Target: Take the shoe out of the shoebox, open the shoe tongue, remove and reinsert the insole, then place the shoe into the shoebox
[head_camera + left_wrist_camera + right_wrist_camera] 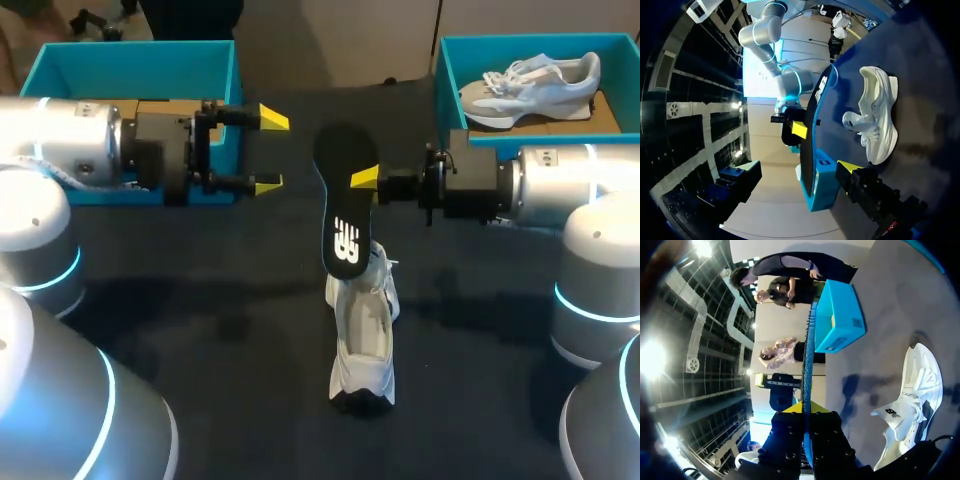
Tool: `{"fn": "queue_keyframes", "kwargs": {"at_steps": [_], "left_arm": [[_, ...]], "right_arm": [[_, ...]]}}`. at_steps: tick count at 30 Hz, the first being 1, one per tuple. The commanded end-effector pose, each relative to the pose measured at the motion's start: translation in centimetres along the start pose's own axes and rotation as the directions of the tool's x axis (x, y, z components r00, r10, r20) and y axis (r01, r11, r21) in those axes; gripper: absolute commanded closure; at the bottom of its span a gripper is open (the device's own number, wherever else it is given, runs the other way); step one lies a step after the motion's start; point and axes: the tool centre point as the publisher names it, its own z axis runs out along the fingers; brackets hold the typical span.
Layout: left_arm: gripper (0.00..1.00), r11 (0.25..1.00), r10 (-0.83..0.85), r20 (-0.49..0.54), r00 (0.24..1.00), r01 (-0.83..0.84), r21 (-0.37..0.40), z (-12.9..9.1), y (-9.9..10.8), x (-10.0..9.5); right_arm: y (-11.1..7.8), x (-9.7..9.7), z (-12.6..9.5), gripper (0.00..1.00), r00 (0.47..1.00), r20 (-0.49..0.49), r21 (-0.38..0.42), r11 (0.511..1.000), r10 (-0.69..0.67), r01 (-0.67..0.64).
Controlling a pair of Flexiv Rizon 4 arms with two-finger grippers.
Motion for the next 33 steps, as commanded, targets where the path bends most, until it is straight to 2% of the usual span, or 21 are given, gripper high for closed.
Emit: {"fn": "queue_keyframes", "kwargs": {"at_steps": [1, 8, 15, 22, 25, 30, 33], "left_arm": [[0.0, 1.0, -0.004, -0.005, 1.0, 0.004, 0.01, 2.0, 1.0, 0.2], [0.0, 1.0, 0.007, 0.017, 1.0, -0.006, -0.026, 3.7, 1.1, 0.8], [0.0, 1.0, 0.005, 0.023, 1.0, -0.005, -0.009, 4.9, 1.4, 1.0], [0.21, 1.0, 0.004, 0.056, 0.998, -0.004, 0.011, 5.4, 1.5, 1.5], [0.27, 1.0, 0.004, 0.076, 0.997, -0.005, 0.022, 5.2, 1.3, 1.2], [0.31, 0.999, 0.005, 0.088, 0.996, -0.008, 0.031, 5.5, 0.5, 0.9], [0.4, 1.0, 0.01, 0.096, 0.995, -0.013, 0.028, 5.6, -0.1, 0.8]], "right_arm": [[0.0, -0.1, 0.2, 1.0, 1.0, 0.001, -0.002, 1.0, 0.0, 0.0], [0.0, -0.1, 0.2, 1.0, 1.0, 0.001, -0.002, 1.0, 0.0, 0.0], [0.0, -0.1, 0.2, 1.0, 1.0, 0.001, -0.002, 1.0, 0.0, 0.0], [0.0, -0.1, 0.2, 1.0, 1.0, 0.001, -0.002, 1.0, 0.0, 0.0], [0.0, -0.1, 0.2, 1.0, 1.0, 0.001, -0.002, 1.0, 0.0, 0.0], [0.0, -0.1, 0.2, 1.0, 1.0, 0.001, -0.002, 1.0, 0.0, 0.0], [0.0, -0.1, 0.2, 1.0, 1.0, 0.001, -0.002, 1.0, 0.0, 0.0]]}}
